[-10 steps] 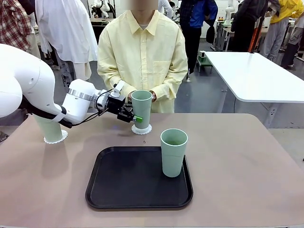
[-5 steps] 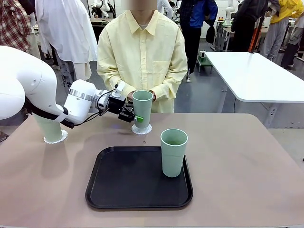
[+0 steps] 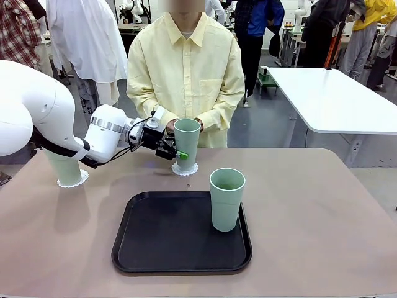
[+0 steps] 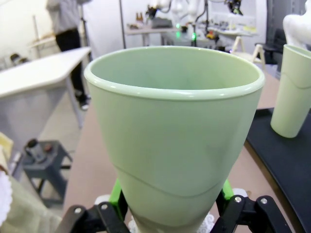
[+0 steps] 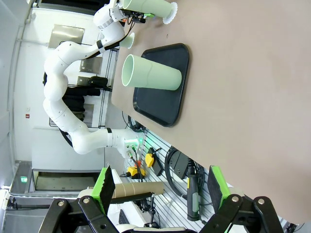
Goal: Place coasters on the table and set cups on them.
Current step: Take one Reusable plastic cup from the Flat Tray and place it on a coaster set by the human.
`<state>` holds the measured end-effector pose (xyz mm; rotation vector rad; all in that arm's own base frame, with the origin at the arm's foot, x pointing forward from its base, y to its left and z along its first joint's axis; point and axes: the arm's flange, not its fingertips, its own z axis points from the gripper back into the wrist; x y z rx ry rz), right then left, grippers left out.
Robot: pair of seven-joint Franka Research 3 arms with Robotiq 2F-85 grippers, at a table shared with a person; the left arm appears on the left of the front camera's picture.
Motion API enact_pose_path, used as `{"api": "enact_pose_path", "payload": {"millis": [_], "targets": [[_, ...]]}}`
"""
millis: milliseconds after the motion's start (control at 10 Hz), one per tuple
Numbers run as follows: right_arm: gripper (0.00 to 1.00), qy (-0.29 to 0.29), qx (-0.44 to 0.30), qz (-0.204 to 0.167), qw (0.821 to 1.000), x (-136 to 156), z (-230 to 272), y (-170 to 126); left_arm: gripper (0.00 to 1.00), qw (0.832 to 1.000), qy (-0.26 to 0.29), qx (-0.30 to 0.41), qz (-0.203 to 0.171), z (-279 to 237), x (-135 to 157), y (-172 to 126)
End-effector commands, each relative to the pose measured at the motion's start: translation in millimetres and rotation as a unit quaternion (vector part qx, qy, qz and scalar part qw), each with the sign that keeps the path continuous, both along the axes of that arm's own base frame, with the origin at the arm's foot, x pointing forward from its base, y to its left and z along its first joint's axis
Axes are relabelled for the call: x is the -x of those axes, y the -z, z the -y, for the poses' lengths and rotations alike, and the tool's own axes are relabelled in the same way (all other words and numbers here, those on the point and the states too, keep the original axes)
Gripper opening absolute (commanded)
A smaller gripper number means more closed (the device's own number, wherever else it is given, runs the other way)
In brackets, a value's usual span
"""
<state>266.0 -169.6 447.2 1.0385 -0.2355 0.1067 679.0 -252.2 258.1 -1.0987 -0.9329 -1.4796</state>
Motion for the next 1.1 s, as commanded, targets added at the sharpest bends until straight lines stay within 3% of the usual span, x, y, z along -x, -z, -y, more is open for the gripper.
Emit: {"api": "enact_pose_path", "payload": {"millis": [0, 1000], "targets": [[1.00, 0.000, -0.011, 0.009, 1.000, -2.1, 0.3, 0.1, 0.84, 1.000, 0.007, 0.003, 0.004, -1.2, 0.4, -1.9], [1.00, 0.000, -0.011, 0.009, 1.000, -2.1, 0.3, 0.1, 0.84, 1.000, 0.023, -0.007, -0.011, 4.2, -16.0, 16.0]]}}
